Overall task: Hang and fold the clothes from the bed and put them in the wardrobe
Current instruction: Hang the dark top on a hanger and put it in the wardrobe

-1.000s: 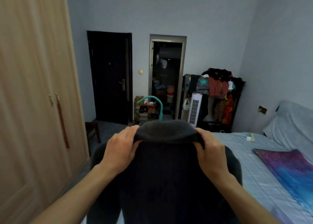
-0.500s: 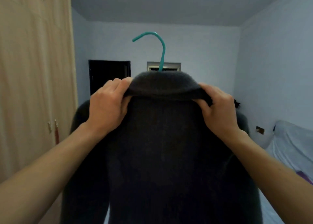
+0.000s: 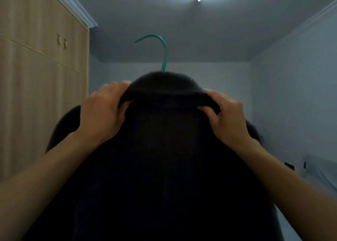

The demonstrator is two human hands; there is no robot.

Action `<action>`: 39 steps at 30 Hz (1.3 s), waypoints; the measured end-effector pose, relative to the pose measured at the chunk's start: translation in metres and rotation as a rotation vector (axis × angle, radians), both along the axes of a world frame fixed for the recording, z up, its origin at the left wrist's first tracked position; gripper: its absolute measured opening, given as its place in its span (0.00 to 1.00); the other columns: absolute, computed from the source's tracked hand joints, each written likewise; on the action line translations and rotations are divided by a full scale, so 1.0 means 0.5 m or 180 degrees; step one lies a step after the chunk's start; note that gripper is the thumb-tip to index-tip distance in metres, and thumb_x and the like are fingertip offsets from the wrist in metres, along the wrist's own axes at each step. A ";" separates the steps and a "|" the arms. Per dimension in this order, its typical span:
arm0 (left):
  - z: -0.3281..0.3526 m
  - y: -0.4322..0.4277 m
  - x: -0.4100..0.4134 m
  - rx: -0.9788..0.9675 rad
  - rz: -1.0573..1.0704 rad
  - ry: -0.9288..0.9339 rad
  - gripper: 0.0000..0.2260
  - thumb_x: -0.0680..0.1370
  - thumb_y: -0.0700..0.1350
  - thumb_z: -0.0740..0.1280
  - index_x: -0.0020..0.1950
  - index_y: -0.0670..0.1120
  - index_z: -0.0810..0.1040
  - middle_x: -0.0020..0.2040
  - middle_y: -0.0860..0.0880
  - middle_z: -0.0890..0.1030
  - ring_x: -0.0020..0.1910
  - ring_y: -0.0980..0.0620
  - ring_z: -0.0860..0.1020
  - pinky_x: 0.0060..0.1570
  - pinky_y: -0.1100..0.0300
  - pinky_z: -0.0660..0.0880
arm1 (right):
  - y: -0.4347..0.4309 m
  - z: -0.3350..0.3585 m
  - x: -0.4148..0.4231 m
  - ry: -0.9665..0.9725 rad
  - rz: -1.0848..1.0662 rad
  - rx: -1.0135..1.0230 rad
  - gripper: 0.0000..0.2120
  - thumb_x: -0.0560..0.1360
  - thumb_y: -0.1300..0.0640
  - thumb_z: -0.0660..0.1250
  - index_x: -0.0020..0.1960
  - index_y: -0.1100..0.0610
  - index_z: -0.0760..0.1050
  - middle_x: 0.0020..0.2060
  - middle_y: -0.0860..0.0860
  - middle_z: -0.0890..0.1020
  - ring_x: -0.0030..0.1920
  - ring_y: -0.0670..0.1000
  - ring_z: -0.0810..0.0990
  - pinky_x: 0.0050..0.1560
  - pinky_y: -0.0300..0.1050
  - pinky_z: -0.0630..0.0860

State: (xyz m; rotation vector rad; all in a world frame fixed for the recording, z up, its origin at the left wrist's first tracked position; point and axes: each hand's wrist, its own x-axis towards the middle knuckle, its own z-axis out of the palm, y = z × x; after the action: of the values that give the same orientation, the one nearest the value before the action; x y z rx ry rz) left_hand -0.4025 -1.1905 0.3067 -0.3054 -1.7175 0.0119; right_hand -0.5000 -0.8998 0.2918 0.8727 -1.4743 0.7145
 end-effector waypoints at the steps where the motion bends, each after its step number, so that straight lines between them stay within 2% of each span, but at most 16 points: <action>1: 0.006 -0.004 0.009 0.0000 0.0001 0.0034 0.18 0.81 0.55 0.56 0.67 0.48 0.72 0.53 0.44 0.80 0.49 0.40 0.78 0.45 0.42 0.75 | 0.000 0.012 0.007 0.0071 0.0012 0.0067 0.16 0.76 0.56 0.71 0.62 0.59 0.79 0.53 0.54 0.85 0.52 0.54 0.83 0.55 0.46 0.77; 4: 0.036 -0.016 0.042 0.0012 -0.0011 0.0276 0.15 0.81 0.51 0.59 0.66 0.47 0.72 0.53 0.42 0.79 0.49 0.39 0.77 0.45 0.47 0.73 | -0.008 0.069 0.041 0.0382 -0.0005 0.0259 0.16 0.75 0.56 0.71 0.60 0.61 0.80 0.52 0.56 0.85 0.51 0.56 0.83 0.55 0.47 0.76; 7: 0.080 -0.030 0.068 0.0099 0.0024 0.0489 0.13 0.80 0.47 0.62 0.64 0.46 0.72 0.52 0.40 0.79 0.48 0.37 0.77 0.44 0.47 0.71 | -0.019 0.137 0.079 0.0642 -0.0039 0.0285 0.15 0.76 0.54 0.71 0.59 0.60 0.80 0.48 0.56 0.85 0.48 0.56 0.83 0.51 0.52 0.78; 11: 0.059 -0.044 0.074 0.0138 0.0117 0.0334 0.13 0.81 0.47 0.63 0.64 0.47 0.71 0.52 0.40 0.78 0.47 0.36 0.77 0.43 0.47 0.70 | -0.032 0.128 0.087 0.0677 -0.0161 0.0477 0.13 0.76 0.55 0.71 0.58 0.61 0.79 0.47 0.56 0.85 0.47 0.55 0.82 0.50 0.48 0.75; 14: -0.025 -0.045 0.067 0.0182 0.0111 -0.0067 0.14 0.80 0.49 0.62 0.65 0.48 0.71 0.54 0.41 0.80 0.49 0.37 0.78 0.45 0.47 0.73 | -0.032 0.030 0.061 0.0217 -0.0134 0.0722 0.14 0.75 0.56 0.72 0.58 0.62 0.79 0.49 0.57 0.84 0.49 0.55 0.82 0.52 0.42 0.73; 17: -0.130 -0.047 0.062 0.0127 -0.0089 -0.0460 0.17 0.80 0.52 0.60 0.65 0.48 0.73 0.53 0.44 0.80 0.49 0.39 0.79 0.45 0.44 0.76 | -0.018 -0.099 0.053 -0.0398 0.0017 0.0943 0.16 0.75 0.54 0.70 0.61 0.59 0.78 0.50 0.52 0.83 0.49 0.51 0.81 0.53 0.38 0.73; 21: -0.261 -0.043 0.052 0.0167 -0.0241 -0.0783 0.16 0.81 0.53 0.59 0.65 0.48 0.75 0.50 0.47 0.81 0.46 0.43 0.81 0.39 0.45 0.78 | -0.003 -0.257 0.058 -0.1168 0.0054 0.1067 0.21 0.77 0.47 0.65 0.68 0.53 0.74 0.55 0.46 0.80 0.53 0.45 0.80 0.56 0.48 0.78; 24: -0.317 -0.040 0.043 0.0123 -0.0205 -0.0988 0.16 0.81 0.53 0.59 0.65 0.47 0.75 0.48 0.48 0.80 0.44 0.45 0.80 0.36 0.45 0.77 | 0.001 -0.332 0.073 -0.1605 0.0076 0.1096 0.23 0.77 0.43 0.61 0.70 0.48 0.71 0.56 0.43 0.78 0.55 0.44 0.79 0.56 0.49 0.78; 29: -0.347 -0.013 0.067 -0.0052 -0.0045 -0.1117 0.18 0.80 0.52 0.58 0.66 0.46 0.74 0.49 0.47 0.80 0.44 0.44 0.80 0.34 0.44 0.78 | 0.033 -0.385 0.110 -0.1899 0.0034 0.0894 0.24 0.74 0.45 0.68 0.69 0.46 0.72 0.53 0.42 0.78 0.53 0.42 0.77 0.58 0.47 0.77; 33: -0.331 0.003 0.114 -0.0009 0.0089 -0.1078 0.18 0.80 0.51 0.59 0.66 0.45 0.73 0.50 0.44 0.81 0.45 0.40 0.81 0.37 0.42 0.78 | 0.077 -0.411 0.133 -0.2103 -0.0008 0.0770 0.25 0.72 0.43 0.71 0.67 0.48 0.74 0.55 0.43 0.79 0.55 0.42 0.78 0.59 0.42 0.76; 36: -0.312 0.013 0.158 0.0067 0.0208 -0.1014 0.17 0.80 0.51 0.59 0.65 0.45 0.74 0.51 0.43 0.81 0.46 0.39 0.81 0.39 0.42 0.78 | 0.123 -0.431 0.149 -0.2316 0.0073 0.0693 0.19 0.73 0.47 0.73 0.62 0.48 0.76 0.52 0.41 0.81 0.52 0.39 0.78 0.55 0.37 0.76; 39: -0.304 0.029 0.206 0.0058 0.0291 -0.0972 0.17 0.80 0.52 0.58 0.64 0.45 0.74 0.51 0.43 0.81 0.45 0.38 0.81 0.39 0.43 0.78 | 0.166 -0.433 0.164 -0.2310 0.0181 0.0696 0.12 0.77 0.54 0.69 0.60 0.51 0.78 0.49 0.42 0.81 0.50 0.38 0.78 0.52 0.34 0.74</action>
State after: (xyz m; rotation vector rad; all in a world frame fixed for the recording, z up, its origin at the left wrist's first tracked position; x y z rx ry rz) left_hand -0.2997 -1.1759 0.1547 -0.2229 -2.0328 0.0174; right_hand -0.4180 -0.8167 0.0751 0.8621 -2.2094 0.9860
